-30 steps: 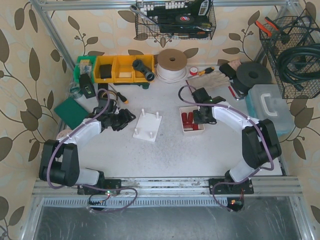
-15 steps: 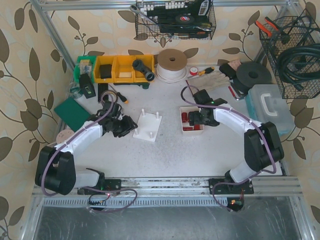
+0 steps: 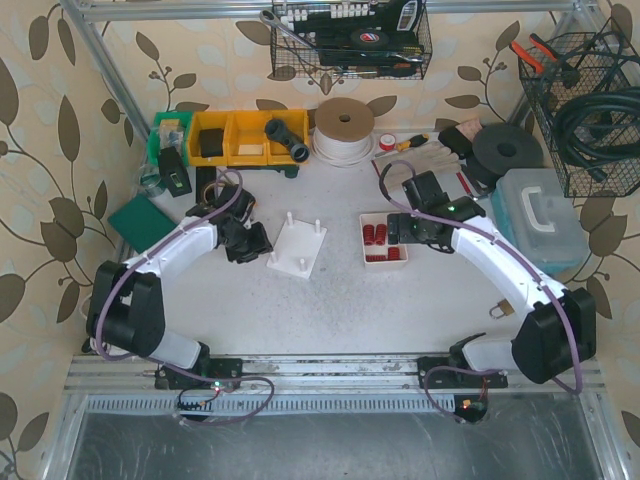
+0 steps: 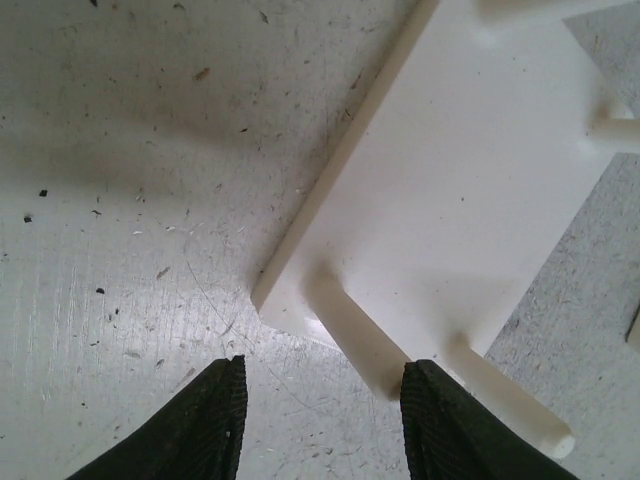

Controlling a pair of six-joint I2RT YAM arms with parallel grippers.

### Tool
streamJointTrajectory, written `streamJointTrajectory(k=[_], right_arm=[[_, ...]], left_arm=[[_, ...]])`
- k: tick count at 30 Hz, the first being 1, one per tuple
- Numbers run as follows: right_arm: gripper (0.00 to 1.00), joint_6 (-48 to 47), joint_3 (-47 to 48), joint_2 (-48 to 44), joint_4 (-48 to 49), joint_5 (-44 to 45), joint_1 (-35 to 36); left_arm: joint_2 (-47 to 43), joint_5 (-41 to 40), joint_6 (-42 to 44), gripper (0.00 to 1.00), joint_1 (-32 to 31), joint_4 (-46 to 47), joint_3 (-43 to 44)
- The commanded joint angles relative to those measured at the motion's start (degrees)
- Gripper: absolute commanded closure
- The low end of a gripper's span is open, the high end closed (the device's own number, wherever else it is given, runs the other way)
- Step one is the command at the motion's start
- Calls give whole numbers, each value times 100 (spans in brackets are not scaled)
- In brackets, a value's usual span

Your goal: Install the large spring

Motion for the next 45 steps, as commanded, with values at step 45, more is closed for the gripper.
streamJointTrajectory(k=[45], right_arm=[[0, -149, -27, -424, -282, 61, 13]], left_arm=[[1120, -630, -92, 79, -1399, -1446, 1590]])
